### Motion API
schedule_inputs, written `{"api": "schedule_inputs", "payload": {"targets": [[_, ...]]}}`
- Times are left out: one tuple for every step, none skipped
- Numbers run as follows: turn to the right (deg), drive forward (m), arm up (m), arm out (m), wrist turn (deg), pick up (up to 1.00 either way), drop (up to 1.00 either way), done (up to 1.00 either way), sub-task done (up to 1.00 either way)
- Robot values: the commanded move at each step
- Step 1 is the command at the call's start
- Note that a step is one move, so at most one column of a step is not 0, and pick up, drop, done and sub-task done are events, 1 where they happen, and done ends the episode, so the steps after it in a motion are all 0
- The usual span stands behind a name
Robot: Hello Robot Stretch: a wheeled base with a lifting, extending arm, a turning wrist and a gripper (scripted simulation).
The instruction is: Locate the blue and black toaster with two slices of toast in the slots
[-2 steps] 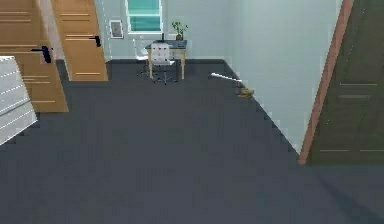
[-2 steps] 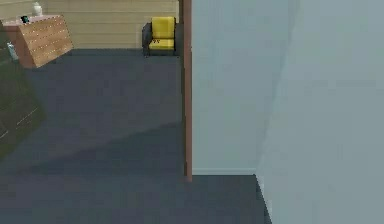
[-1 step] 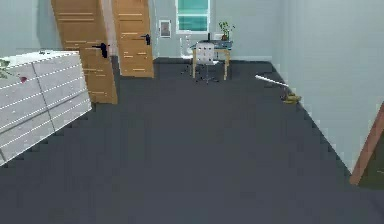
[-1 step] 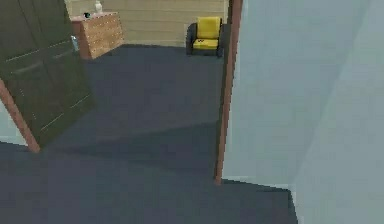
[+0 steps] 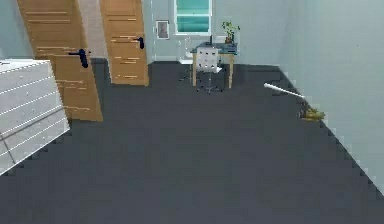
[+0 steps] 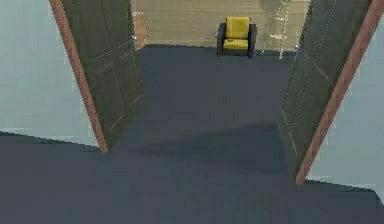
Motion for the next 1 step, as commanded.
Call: {"api": "schedule_inputs", "payload": {"targets": [[-12.0, 0.00, 0.00, 0.00, 0.0, 0.00, 0.00, 0.00, 0.00]]}}
